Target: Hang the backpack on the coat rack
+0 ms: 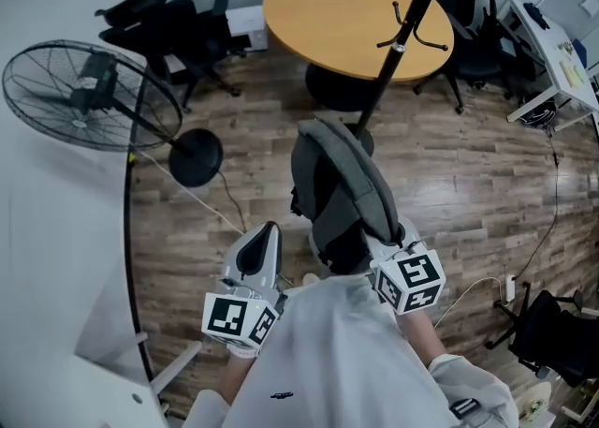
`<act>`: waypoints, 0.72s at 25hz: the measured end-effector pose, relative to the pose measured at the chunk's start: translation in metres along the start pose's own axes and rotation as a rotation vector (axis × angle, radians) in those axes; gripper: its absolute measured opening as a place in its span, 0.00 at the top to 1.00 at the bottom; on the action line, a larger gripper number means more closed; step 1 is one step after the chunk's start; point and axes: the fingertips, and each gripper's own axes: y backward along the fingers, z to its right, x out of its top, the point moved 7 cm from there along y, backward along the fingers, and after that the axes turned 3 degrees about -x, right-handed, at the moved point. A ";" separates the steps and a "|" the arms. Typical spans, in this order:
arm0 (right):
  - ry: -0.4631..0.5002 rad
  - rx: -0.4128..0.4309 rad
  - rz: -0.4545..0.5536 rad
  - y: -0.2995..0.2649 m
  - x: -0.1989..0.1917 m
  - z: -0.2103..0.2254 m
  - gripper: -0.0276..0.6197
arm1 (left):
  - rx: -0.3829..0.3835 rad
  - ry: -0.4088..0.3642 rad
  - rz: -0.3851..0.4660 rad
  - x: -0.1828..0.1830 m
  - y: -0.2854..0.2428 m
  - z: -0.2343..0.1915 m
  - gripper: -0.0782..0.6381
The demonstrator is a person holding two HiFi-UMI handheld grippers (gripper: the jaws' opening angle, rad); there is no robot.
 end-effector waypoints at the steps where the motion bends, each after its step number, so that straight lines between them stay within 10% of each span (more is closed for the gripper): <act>1: 0.001 0.004 0.003 -0.008 0.006 0.004 0.86 | -0.005 -0.005 -0.005 0.004 -0.012 -0.004 0.87; 18: 0.025 0.064 0.069 -0.109 0.099 0.091 0.86 | -0.040 -0.069 -0.003 0.074 -0.189 -0.039 0.87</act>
